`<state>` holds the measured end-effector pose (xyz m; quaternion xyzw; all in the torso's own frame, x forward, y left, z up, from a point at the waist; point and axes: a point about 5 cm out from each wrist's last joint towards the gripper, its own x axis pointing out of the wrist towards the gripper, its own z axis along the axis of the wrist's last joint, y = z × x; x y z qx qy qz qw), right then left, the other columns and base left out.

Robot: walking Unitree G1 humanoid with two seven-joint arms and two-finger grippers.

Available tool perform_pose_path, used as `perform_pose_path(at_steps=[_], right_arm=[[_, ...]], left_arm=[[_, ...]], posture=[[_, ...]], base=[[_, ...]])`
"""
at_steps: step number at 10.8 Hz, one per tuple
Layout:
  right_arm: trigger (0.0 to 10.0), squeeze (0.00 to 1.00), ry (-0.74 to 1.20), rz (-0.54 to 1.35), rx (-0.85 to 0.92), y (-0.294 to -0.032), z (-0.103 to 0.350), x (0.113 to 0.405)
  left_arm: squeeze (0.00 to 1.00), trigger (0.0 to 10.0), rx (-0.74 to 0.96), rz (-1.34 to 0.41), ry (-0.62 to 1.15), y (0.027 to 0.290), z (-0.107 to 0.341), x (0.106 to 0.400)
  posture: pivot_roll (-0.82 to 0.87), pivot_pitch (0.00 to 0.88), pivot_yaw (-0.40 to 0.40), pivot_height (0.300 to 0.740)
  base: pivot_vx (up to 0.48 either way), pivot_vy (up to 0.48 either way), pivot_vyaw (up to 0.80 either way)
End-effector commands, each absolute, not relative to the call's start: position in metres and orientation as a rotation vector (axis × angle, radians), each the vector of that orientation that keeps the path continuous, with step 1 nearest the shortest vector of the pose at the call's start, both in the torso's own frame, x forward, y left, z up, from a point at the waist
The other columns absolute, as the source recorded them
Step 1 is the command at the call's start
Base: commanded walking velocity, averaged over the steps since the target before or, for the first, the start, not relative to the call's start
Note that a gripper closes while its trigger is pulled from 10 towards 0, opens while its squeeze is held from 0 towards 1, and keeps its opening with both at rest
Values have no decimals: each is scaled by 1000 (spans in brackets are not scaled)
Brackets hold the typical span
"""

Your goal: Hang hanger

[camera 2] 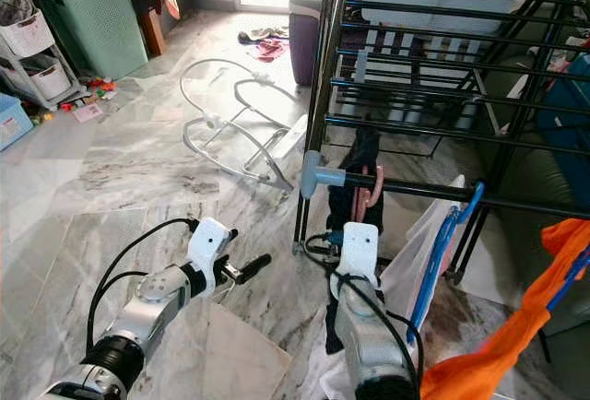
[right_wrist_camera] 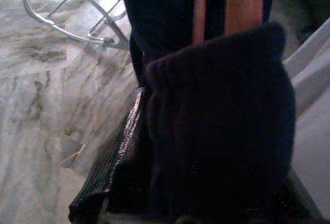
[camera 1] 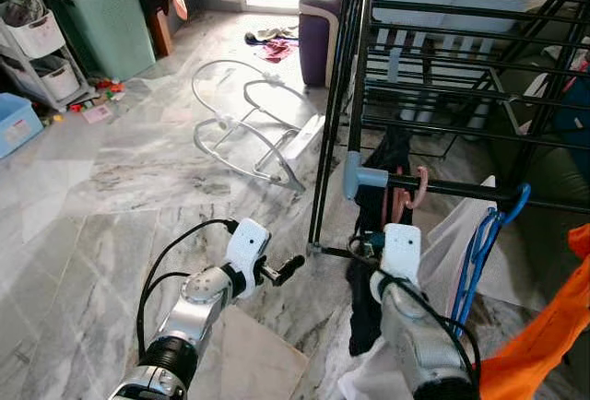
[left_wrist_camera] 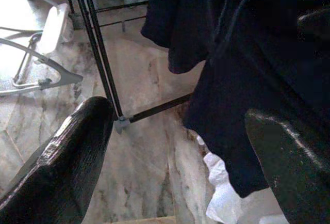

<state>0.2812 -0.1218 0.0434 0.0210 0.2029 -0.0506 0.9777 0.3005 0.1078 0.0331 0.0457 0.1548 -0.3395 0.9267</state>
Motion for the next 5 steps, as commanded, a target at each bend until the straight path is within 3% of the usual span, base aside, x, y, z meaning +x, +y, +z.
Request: perform_pose_path(at_steps=[1, 5], right_arm=[[10000, 1000, 352, -111, 34, -118, 53, 282], [10000, 1000, 322, -155, 18, -119, 54, 275]], left_arm=[[0, 10000, 106, -705, 324, 107, 32, 300], [0, 10000, 111, -713, 322, 107, 33, 300]], posture=[[-14, 76, -7, 740], [-20, 74, 2, 740]], base=[[0, 0, 0], [0, 0, 0]])
